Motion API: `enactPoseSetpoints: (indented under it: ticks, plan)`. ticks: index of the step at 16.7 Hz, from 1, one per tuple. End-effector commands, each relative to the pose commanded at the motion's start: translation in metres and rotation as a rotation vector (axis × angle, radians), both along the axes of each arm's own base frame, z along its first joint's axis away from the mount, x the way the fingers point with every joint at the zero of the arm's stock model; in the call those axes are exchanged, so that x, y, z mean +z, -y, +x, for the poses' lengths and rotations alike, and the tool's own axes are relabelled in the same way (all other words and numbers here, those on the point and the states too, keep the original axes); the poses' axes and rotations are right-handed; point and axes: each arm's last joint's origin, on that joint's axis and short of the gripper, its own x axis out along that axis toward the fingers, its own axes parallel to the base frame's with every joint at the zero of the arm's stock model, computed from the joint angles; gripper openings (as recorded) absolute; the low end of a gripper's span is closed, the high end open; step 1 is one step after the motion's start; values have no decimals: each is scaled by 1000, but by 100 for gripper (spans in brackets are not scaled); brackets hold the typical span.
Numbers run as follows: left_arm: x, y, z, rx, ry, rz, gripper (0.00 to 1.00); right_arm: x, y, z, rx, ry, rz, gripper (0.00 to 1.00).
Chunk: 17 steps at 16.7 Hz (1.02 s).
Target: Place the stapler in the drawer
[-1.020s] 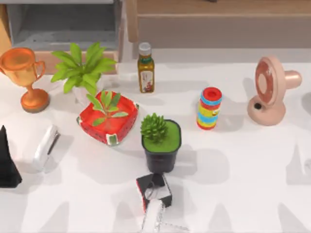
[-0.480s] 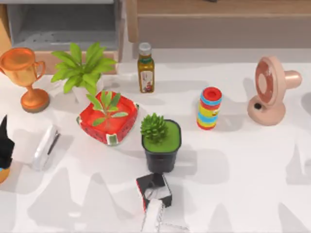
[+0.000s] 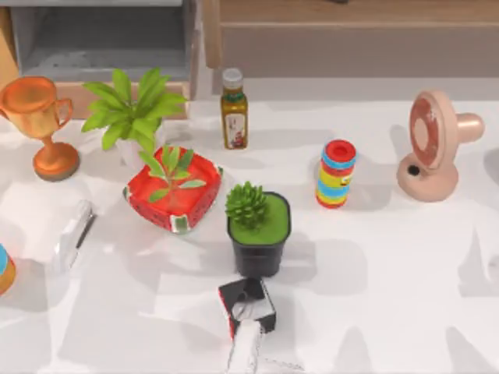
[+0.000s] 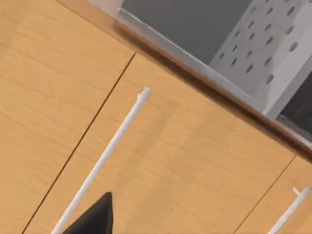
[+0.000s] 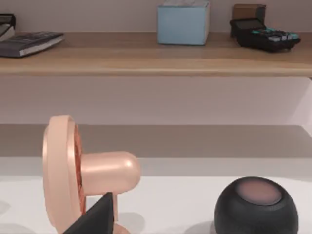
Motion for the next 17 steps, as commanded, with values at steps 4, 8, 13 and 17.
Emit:
enactPoseSetpoints:
  ticks: [4,8,13,17]
  plan:
    - [-3,-24,59,-53,174,273,100,0,0,0,0,0,0,100]
    - [-31,-42,99,-38,250,462,100,0,0,0,0,0,0,100]
    - [-95,-70,118,52,151,556,100,0,0,0,0,0,0,100]
    - [-122,-83,117,104,87,579,100,0,0,0,0,0,0,100]
